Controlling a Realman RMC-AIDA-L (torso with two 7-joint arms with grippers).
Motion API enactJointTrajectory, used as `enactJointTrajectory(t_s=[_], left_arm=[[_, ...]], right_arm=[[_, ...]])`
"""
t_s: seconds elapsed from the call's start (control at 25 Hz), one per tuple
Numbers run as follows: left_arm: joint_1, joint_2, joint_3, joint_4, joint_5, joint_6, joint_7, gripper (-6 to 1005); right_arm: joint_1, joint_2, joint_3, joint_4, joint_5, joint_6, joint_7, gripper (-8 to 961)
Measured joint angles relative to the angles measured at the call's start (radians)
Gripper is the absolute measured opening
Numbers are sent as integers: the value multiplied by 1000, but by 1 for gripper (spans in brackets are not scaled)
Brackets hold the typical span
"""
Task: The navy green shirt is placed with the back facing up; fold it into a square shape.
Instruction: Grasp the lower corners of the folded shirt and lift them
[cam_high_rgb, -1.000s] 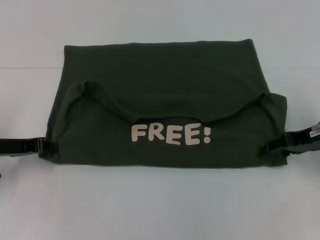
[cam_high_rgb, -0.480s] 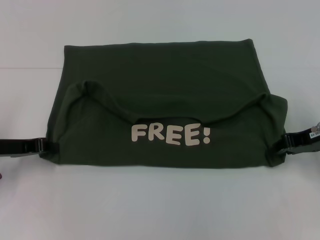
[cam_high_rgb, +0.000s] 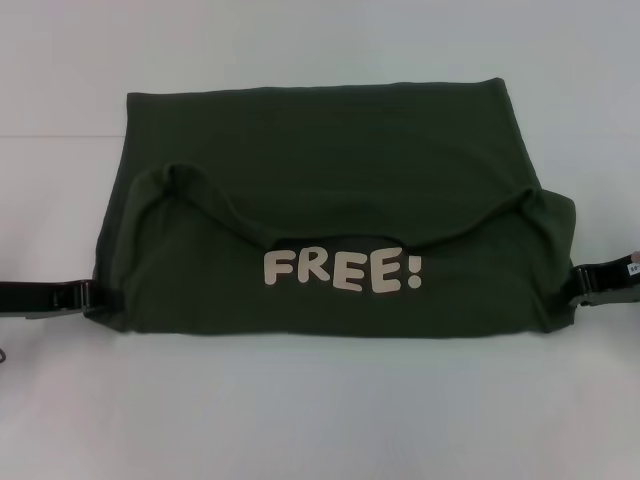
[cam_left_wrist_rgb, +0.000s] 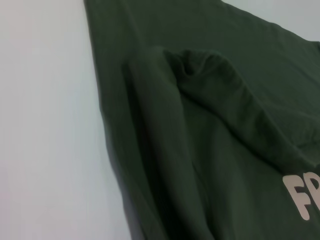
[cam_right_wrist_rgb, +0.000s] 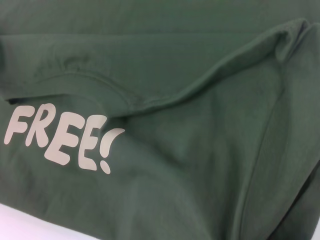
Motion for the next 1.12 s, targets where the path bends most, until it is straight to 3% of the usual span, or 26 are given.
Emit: enactJointTrajectory(t_s=[0.28, 0.52, 0.64, 0.76, 1.12], left_arm=[[-2, 19, 0, 0, 2, 84, -18, 25], [8, 48, -1, 0, 11, 234, -67, 25], [13, 59, -5, -2, 13, 299, -80, 25], [22, 73, -41, -7, 41, 453, -83, 25], [57, 74, -83, -12, 166, 666, -80, 26]], right_arm=[[-4, -18, 22, -1, 3, -65, -42, 1], [-46, -48, 43, -32, 3, -238, -128, 1], [-62, -50, 48, -44, 3, -290, -161, 1], [-85, -50, 65, -51, 4, -378, -224, 1], [-133, -39, 56, -36, -3, -525, -355, 2]])
